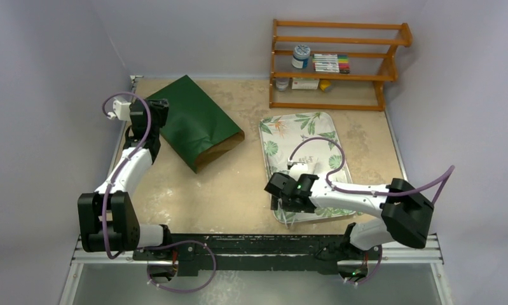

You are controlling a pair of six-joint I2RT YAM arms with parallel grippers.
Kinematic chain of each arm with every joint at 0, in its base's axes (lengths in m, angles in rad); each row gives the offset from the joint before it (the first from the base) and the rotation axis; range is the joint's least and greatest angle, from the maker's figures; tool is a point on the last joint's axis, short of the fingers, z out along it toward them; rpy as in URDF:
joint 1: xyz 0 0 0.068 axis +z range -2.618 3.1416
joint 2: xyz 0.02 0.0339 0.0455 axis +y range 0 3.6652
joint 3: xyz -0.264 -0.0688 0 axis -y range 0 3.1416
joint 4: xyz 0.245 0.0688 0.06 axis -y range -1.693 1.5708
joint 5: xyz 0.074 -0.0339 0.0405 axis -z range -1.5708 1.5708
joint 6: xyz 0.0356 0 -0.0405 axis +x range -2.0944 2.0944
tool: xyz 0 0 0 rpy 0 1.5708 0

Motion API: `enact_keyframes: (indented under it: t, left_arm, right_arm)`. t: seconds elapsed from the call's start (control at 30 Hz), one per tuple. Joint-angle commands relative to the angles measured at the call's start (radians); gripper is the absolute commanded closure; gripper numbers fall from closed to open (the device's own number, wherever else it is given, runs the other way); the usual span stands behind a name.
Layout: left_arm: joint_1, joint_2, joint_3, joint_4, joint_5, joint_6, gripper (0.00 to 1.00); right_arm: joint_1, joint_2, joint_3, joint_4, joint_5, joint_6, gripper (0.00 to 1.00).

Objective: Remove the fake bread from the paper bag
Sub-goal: Pick up the clamp from the container.

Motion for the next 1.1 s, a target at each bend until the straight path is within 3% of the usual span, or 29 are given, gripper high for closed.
enact_keyframes:
  t: [0.0,0.47,1.07]
  left_arm:
    - [-0.002,-0.002,0.027,0.043,-0.003,0.033,0.66]
    - [-0.001,0.024,0.052,0.021,-0.021,0.075,0.66]
    - [0.000,0.089,0.175,-0.076,-0.059,0.070,0.66]
  right_arm:
    - [-0.011,0.016,0.005,0.028,0.059,-0.013,0.01]
    - [-0.030,-0.022,-0.037,0.098,0.130,-0.048,0.17]
    - [-0.029,-0.229,-0.029,0.103,0.140,-0.120,0.31]
